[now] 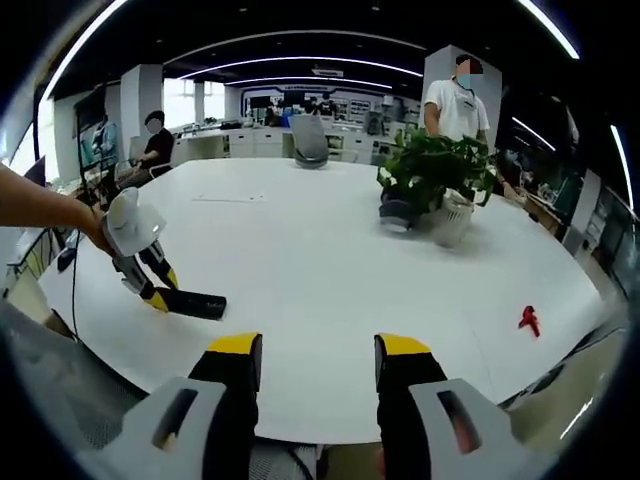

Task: Press the specified remote control buttons in sequence, fully releasing each button before pressing the next.

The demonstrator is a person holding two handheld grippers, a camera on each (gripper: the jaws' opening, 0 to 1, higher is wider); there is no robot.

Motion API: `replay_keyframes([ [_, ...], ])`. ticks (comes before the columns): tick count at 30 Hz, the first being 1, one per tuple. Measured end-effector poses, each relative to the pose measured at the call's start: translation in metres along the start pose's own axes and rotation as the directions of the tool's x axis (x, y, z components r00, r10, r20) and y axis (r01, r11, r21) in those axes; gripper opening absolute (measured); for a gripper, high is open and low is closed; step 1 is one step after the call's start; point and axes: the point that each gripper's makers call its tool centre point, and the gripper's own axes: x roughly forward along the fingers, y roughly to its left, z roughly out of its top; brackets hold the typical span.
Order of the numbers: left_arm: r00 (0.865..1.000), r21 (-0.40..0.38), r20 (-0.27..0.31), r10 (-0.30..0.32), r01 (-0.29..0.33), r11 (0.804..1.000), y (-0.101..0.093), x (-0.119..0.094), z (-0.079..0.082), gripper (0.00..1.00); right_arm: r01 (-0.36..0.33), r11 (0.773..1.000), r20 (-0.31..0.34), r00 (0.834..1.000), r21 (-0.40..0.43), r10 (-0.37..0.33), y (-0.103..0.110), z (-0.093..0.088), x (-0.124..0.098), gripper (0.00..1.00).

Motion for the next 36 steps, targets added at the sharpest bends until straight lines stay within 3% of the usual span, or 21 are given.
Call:
replay_keyframes([
  [15, 1.0, -0.005, 0.01, 0.001, -0.001, 1.0, -0.019, 0.0, 0.0, 0.23, -0.001, 1.0, -0.019, 1.0, -0.013, 0.001, 0.001, -0.003, 0.001, 0.46],
  [36, 0.999, -0.009, 0.044, 0.003, -0.002, 1.0, -0.062, -0.004, -0.002, 0.23, 0.007, 1.0, -0.017, 1.0, -0.015, -0.007, 0.0, -0.003, -0.001, 0.45],
])
